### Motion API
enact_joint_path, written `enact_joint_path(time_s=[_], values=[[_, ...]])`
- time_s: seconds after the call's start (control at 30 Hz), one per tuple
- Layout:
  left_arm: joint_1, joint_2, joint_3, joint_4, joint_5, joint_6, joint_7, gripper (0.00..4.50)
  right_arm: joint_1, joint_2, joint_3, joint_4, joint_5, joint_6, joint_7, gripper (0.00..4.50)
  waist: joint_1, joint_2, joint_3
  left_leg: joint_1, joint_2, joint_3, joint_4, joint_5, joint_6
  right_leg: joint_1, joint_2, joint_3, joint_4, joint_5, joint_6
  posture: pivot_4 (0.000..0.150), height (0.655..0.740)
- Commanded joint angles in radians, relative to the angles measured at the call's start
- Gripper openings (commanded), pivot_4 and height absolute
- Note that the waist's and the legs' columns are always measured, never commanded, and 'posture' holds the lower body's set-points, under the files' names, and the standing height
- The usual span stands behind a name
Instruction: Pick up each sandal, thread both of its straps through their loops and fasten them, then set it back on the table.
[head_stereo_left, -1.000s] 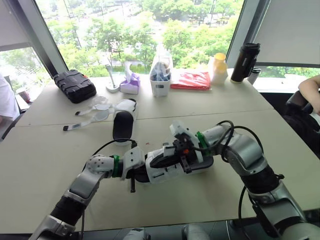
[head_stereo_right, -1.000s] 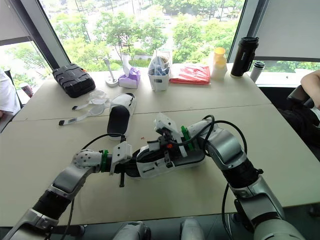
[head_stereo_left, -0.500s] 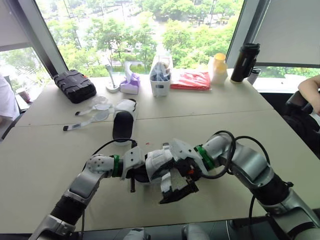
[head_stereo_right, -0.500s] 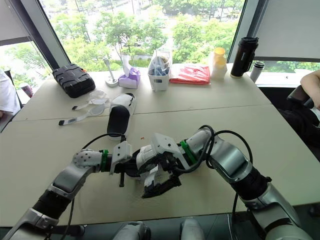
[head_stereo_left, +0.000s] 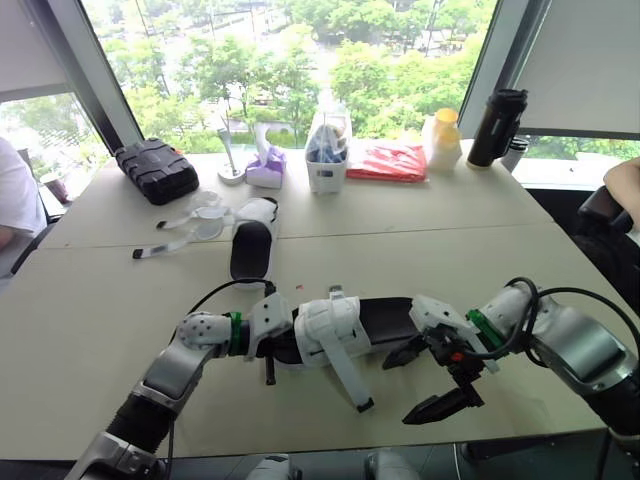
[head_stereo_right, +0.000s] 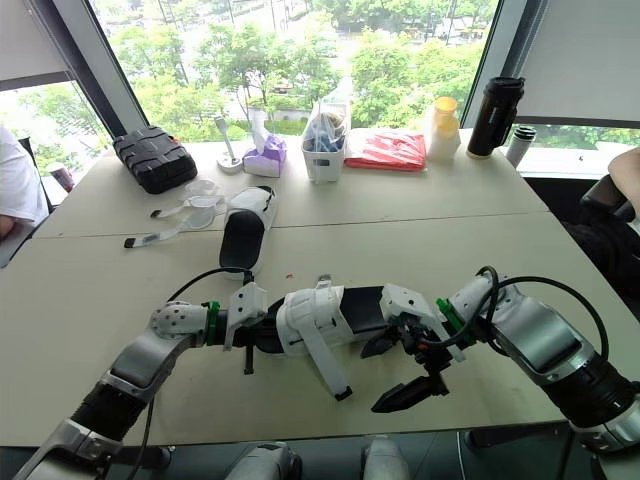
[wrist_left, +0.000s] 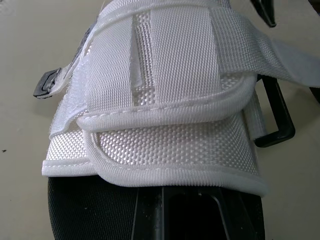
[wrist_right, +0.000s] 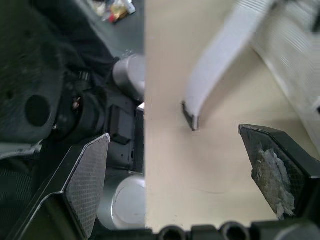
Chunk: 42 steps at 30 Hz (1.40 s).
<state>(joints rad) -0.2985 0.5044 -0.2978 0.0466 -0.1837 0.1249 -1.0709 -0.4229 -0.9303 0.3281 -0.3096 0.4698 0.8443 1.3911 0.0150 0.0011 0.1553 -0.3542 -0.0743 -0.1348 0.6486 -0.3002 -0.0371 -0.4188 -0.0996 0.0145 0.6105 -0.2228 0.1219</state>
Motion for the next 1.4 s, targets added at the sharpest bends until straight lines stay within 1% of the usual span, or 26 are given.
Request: enact_joint_path(time_s=[0.03,0.1,0.17,0.27,0.4,0.6,0.63,0.67,0.73,0.83,0.87,0.93,0.97,1.13,1.23,1.27,1.33,1.4], values=[[0.052,-0.001,-0.083,0.094,0.085,0.045,0.014,0.00,-0.052,0.094,-0.034,0.067,0.054,0.166,-0.112,4.49,0.001,0.000,0.000,0.000,0.000,0.000,0.000,0.000,0.000,0.000,0.000,0.000,0.000,0.000,0.000,0.150,0.7400],[0.050,-0.003,-0.084,0.094,0.086,0.044,0.014,0.00,-0.093,0.145,-0.042,0.106,0.088,0.289,-0.157,4.49,0.001,0.000,0.000,0.000,0.000,0.000,0.001,0.000,0.000,0.000,0.000,0.000,0.000,0.000,-0.001,0.150,0.7400],[0.054,-0.002,-0.085,0.091,0.085,0.043,0.013,0.00,-0.112,0.175,-0.056,0.128,0.127,0.372,-0.177,4.49,0.003,0.000,0.000,-0.001,0.000,-0.001,0.001,0.000,0.000,0.000,0.000,0.000,0.000,0.000,-0.001,0.150,0.7400],[0.062,0.005,-0.088,0.092,0.087,0.035,0.006,0.00,-0.142,0.254,-0.090,0.177,0.176,0.490,-0.236,4.49,-0.001,-0.001,-0.002,0.000,0.000,-0.001,0.001,0.000,0.000,0.000,0.000,0.000,0.000,0.000,-0.001,0.150,0.7400],[0.065,0.005,-0.092,0.094,0.089,0.030,0.005,0.00,-0.151,0.297,-0.096,0.150,0.214,0.568,-0.286,4.49,-0.001,0.000,-0.002,0.001,0.000,-0.001,0.000,0.000,0.000,0.001,0.000,0.000,0.000,0.000,-0.002,0.150,0.7400],[0.063,-0.005,-0.097,0.091,0.091,0.034,0.010,0.00,-0.157,0.355,-0.095,0.122,0.254,0.612,-0.352,4.49,0.000,0.000,-0.002,0.000,-0.001,-0.001,0.000,0.000,0.000,0.000,0.000,0.000,0.000,0.001,-0.001,0.150,0.7400],[0.062,-0.006,-0.098,0.095,0.092,0.031,0.009,0.00,-0.156,0.364,-0.090,0.117,0.258,0.615,-0.362,4.10,0.001,0.000,-0.002,0.000,-0.001,-0.002,0.000,0.000,0.000,0.000,0.000,0.000,0.000,0.001,-0.001,0.150,0.7400],[0.061,-0.006,-0.097,0.098,0.093,0.029,0.008,0.00,-0.154,0.367,-0.080,0.107,0.258,0.610,-0.368,3.98,0.001,0.000,-0.002,-0.001,-0.001,-0.002,0.000,0.000,0.000,0.000,0.000,0.000,0.000,0.001,-0.001,0.150,0.7400],[0.060,-0.007,-0.098,0.100,0.095,0.027,0.008,0.00,-0.147,0.362,-0.061,0.090,0.264,0.606,-0.371,3.28,0.001,0.000,-0.002,-0.001,-0.001,-0.002,0.000,0.000,0.000,0.000,0.000,0.000,0.000,0.001,-0.001,0.150,0.7400],[0.059,-0.008,-0.098,0.102,0.095,0.027,0.008,0.00,-0.141,0.357,-0.048,0.074,0.275,0.604,-0.378,1.64,0.001,0.000,-0.002,-0.001,-0.001,-0.002,0.000,0.000,0.000,0.000,0.000,0.000,0.000,0.001,-0.001,0.150,0.7400],[0.059,-0.008,-0.098,0.102,0.095,0.027,0.008,0.00,-0.141,0.356,-0.046,0.072,0.278,0.602,-0.380,1.21,0.001,0.000,-0.002,-0.001,-0.001,-0.002,0.000,0.000,0.000,0.000,0.000,0.000,0.000,0.001,-0.001,0.150,0.7400],[0.057,-0.009,-0.097,0.103,0.095,0.027,0.008,0.00,-0.153,0.354,-0.050,0.062,0.292,0.607,-0.377,0.10,0.001,0.000,-0.002,-0.001,-0.001,-0.002,0.000,0.000,0.000,0.000,0.000,0.000,0.000,0.000,0.000,0.150,0.7400],[0.055,-0.010,-0.097,0.106,0.094,0.026,0.008,0.00,-0.165,0.351,-0.054,0.055,0.302,0.608,-0.371,0.01,0.001,0.000,-0.002,-0.001,-0.001,-0.002,0.000,0.000,0.000,0.000,0.000,0.000,0.000,0.000,0.000,0.150,0.7400],[0.045,-0.011,-0.095,0.120,0.094,0.019,0.003,0.00,-0.280,0.357,-0.111,0.050,0.379,0.650,-0.353,0.01,0.000,0.001,-0.002,-0.001,-0.001,-0.002,0.000,0.000,0.000,0.000,0.000,0.000,0.000,0.000,0.000,0.150,0.7400],[0.040,-0.016,-0.096,0.125,0.096,0.018,0.003,0.00,-0.440,0.458,-0.175,0.195,0.376,0.643,-0.397,0.01,-0.003,0.001,-0.002,0.000,-0.001,-0.002,0.000,0.000,0.000,0.001,0.000,-0.001,0.000,0.000,0.000,0.150,0.7400],[0.039,-0.018,-0.096,0.127,0.096,0.017,0.004,0.00,-0.471,0.481,-0.184,0.233,0.369,0.640,-0.412,0.01,-0.002,0.001,-0.003,0.000,-0.001,-0.002,0.000,0.000,0.000,0.000,0.000,-0.001,0.000,0.000,0.000,0.150,0.7400],[0.039,-0.021,-0.097,0.127,0.097,0.018,0.004,0.00,-0.503,0.524,-0.193,0.299,0.352,0.624,-0.437,0.01,0.004,0.000,-0.003,0.000,-0.001,-0.004,0.000,0.000,0.000,0.000,0.000,-0.002,0.000,0.001,-0.001,0.150,0.7400],[0.040,-0.023,-0.096,0.126,0.098,0.018,0.005,0.00,-0.513,0.549,-0.188,0.336,0.339,0.605,-0.448,0.01,0.008,0.000,-0.003,-0.001,-0.002,-0.005,0.000,0.000,0.000,0.001,0.000,-0.004,0.000,0.003,-0.004,0.150,0.7400]])
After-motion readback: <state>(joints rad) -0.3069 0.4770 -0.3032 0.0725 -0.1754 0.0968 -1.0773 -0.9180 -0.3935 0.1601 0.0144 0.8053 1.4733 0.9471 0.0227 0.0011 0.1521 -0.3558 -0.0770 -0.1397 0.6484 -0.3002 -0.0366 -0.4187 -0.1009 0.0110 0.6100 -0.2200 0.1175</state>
